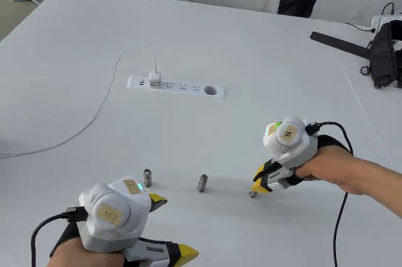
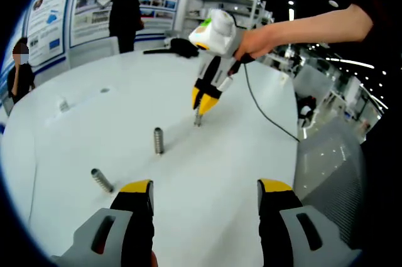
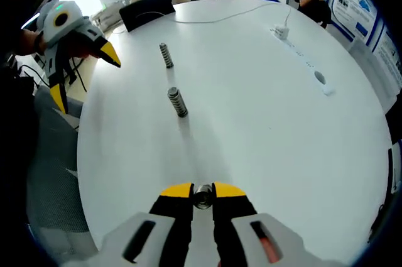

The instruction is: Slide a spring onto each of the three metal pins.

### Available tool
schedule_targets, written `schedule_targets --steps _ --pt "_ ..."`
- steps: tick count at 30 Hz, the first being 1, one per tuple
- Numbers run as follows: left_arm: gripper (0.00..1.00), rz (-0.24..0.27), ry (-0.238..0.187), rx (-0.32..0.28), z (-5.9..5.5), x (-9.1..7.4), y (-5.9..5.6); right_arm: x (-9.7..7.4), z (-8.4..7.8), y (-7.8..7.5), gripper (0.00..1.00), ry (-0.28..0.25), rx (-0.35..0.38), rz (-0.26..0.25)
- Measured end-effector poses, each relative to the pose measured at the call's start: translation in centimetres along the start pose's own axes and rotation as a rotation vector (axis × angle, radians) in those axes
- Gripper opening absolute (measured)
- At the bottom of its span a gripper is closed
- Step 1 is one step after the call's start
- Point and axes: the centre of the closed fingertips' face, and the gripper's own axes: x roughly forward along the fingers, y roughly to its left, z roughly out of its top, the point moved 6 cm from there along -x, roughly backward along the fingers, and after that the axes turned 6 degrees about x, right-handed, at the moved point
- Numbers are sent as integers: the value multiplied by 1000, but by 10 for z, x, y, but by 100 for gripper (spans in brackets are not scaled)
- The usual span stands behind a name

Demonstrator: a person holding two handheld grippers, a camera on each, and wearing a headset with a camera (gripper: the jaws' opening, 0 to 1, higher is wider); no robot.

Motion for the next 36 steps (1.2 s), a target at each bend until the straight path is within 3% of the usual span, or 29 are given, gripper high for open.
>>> schedule_targets --steps 21,28,36 --pt "69 7 5 -6 -2 -2 3 17 -5 0 14 17 5 17" --pt "69 8 3 -8 -2 -2 3 16 -6 0 19 21 14 15" --pt "69 12 -4 -5 0 -4 4 3 -12 1 25 0 42 -1"
